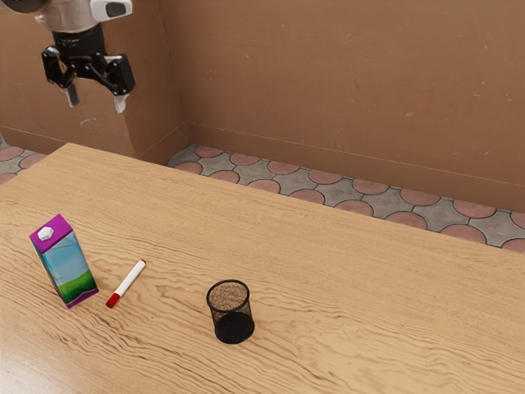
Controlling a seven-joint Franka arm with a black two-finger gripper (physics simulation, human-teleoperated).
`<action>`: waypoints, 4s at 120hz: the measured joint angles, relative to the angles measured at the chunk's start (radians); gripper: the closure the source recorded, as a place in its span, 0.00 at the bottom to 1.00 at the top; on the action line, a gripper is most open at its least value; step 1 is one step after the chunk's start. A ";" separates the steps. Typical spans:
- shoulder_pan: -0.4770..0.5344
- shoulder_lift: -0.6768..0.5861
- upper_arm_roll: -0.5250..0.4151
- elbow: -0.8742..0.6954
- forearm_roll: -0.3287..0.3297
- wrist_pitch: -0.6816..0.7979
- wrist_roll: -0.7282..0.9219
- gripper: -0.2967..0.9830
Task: Put the marker into the pen holder.
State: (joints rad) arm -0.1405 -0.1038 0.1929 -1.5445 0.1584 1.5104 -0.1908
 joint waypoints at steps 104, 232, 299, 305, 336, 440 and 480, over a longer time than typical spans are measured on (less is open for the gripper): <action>0.188 0.433 -0.006 -0.285 -0.130 0.303 0.035 0.23; 0.246 0.632 -0.023 -0.247 -0.209 0.463 0.388 0.23; 0.246 0.631 -0.023 -0.248 -0.208 0.465 0.439 0.81; 0.246 0.622 -0.023 -0.254 -0.204 0.467 0.439 0.82; 0.202 0.367 -0.066 -0.468 -0.191 0.551 0.392 0.85; 0.077 -0.039 -0.353 -0.745 -0.106 1.004 0.098 0.83; 0.075 -0.086 -0.420 -0.819 -0.111 1.026 -0.035 0.83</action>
State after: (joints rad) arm -0.0657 -0.1898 -0.2268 -2.3630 0.0477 2.5363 -0.2260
